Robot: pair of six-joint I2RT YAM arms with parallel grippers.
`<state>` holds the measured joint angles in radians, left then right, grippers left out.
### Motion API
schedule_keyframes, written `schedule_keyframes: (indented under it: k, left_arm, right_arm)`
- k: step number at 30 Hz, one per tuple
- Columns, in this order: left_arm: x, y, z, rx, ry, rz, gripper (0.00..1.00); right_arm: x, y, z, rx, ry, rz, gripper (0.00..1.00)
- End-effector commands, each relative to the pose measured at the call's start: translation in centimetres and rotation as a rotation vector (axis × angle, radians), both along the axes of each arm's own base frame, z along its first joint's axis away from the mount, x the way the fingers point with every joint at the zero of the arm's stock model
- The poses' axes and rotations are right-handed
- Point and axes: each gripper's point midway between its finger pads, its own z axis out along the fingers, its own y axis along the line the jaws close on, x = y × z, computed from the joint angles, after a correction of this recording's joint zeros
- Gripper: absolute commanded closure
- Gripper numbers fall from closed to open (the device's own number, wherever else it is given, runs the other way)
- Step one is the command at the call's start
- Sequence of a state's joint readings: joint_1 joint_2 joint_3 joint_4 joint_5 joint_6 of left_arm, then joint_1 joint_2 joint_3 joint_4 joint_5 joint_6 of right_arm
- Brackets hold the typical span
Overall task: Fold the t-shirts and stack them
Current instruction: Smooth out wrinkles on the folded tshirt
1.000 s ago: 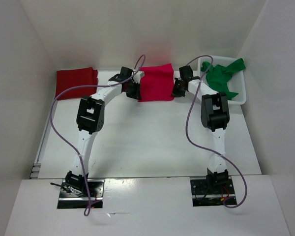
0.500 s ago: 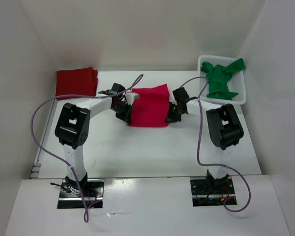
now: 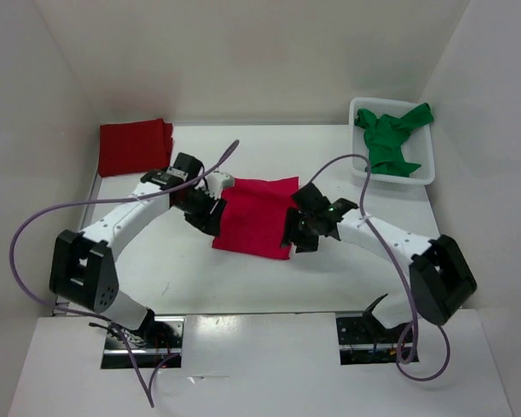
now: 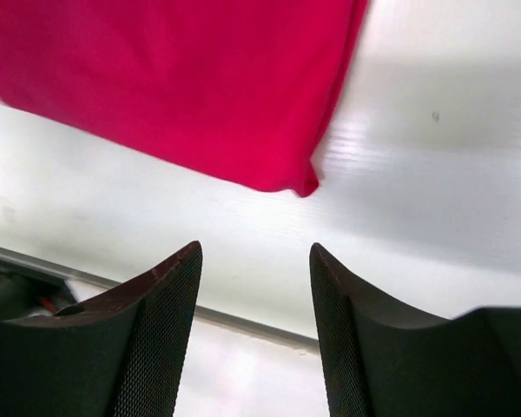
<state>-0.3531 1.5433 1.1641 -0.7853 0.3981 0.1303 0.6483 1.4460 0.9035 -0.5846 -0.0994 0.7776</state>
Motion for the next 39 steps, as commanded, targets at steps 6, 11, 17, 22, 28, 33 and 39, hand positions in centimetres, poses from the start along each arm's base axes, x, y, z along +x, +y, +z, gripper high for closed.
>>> schedule_keyframes:
  k: [6, 11, 17, 22, 28, 33, 39]
  left_arm:
    - [6.5, -1.3, 11.0, -0.189, -0.383, -0.032, 0.25]
    - [11.2, -2.3, 9.0, -0.297, -0.263, 0.038, 0.22]
    - [15.0, -3.1, 6.5, -0.314, -0.241, 0.064, 0.19]
    - [16.5, -3.5, 3.6, -0.307, -0.184, 0.085, 0.18]
    - [17.4, -3.9, 1.5, -0.317, -0.144, 0.097, 0.18]
    - [18.1, -4.7, 0.9, -0.355, -0.127, 0.091, 0.21]
    - [19.1, -5.3, -0.8, -0.346, -0.098, 0.088, 0.38]
  right_arm:
    - [7.9, -1.6, 8.5, 0.066, -0.282, -0.081, 0.40]
    - [15.2, -3.5, 9.0, 0.048, -0.353, -0.075, 0.37]
    - [19.1, -5.3, 5.4, 0.036, -0.297, -0.087, 0.33]
    - [19.6, -4.5, 3.3, 0.077, -0.250, -0.056, 0.32]
    - [21.0, -3.6, 2.0, 0.108, -0.253, -0.039, 0.32]
    - [21.7, -3.1, 1.8, 0.127, -0.255, -0.049, 0.32]
    - [22.4, -2.5, 1.1, 0.147, -0.240, -0.045, 0.41]
